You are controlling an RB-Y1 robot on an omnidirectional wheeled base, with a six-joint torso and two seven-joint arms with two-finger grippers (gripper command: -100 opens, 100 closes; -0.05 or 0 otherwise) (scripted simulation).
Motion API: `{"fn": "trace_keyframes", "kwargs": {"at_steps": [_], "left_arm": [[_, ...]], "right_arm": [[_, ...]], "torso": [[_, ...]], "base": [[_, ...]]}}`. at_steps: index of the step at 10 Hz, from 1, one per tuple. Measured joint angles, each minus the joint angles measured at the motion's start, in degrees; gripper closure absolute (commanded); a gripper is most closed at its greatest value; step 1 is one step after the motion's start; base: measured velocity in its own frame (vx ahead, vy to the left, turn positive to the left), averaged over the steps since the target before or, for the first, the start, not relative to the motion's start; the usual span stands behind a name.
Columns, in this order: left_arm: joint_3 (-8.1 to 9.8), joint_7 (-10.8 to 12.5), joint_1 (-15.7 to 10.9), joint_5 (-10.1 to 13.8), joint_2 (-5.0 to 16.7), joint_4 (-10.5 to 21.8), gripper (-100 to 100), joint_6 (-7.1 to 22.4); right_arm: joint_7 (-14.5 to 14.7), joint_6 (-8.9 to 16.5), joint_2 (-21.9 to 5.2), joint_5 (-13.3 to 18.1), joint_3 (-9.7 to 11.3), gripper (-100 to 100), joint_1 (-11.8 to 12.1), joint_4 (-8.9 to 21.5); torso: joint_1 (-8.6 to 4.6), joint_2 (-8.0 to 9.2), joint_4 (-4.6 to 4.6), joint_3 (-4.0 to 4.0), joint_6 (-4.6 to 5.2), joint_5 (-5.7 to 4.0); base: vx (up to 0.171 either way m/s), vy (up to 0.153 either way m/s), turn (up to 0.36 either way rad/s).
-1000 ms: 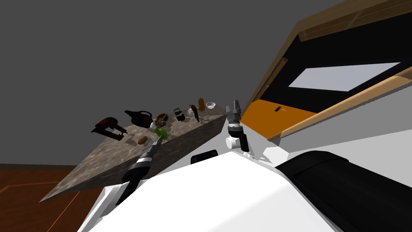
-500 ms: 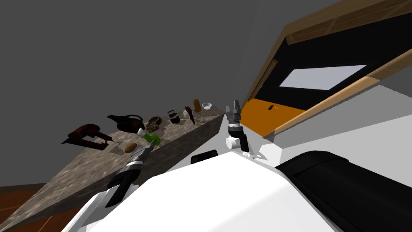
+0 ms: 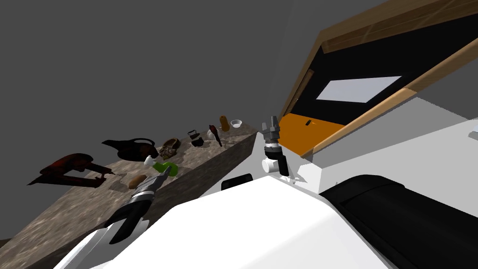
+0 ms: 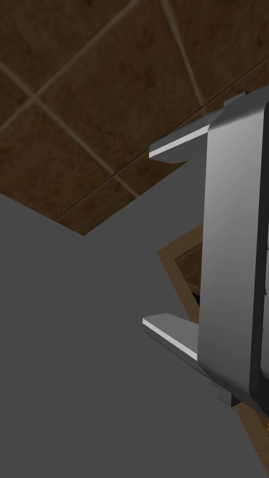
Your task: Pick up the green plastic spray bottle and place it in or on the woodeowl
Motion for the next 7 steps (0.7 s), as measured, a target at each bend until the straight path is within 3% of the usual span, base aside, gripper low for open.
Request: {"fn": "trace_keyframes", "kwargs": {"at_steps": [2,3,4,5,7], "left_arm": [[1.34,-0.18,0.48,-0.08,0.93,1.10,-100,1.61],[1.36,-0.22,0.47,-0.09,0.94,1.10,0,1.82],[1.36,-0.22,0.47,-0.09,0.93,1.10,-100,1.80],[1.36,-0.22,0.47,-0.09,0.93,1.10,100,1.80],[1.39,-0.24,0.48,-0.11,0.95,1.11,100,1.83]], "right_arm": [[0.00,0.00,0.00,0.00,0.00,0,0.00,0.00],[0.00,0.00,0.00,0.00,0.00,0,0.00,0.00],[0.00,0.00,0.00,0.00,0.00,0,0.00,0.00],[0.00,0.00,0.00,0.00,0.00,0,0.00,0.00],[0.00,0.00,0.00,0.00,0.00,0,0.00,0.00]], "torso": [[0.01,0.04,0.01,0.02,-0.01,0.00],[0.07,0.10,0.02,0.05,-0.02,0.01],[0.10,0.14,0.03,0.08,-0.02,0.02],[0.12,0.15,0.03,0.09,-0.02,0.03],[0.12,0.16,0.03,0.09,0.00,0.05]], "base": [[0.020,-0.021,-0.044],[0.000,0.000,0.000],[0.000,0.000,0.000],[0.000,0.000,0.000],[0.000,0.000,0.000]]}}
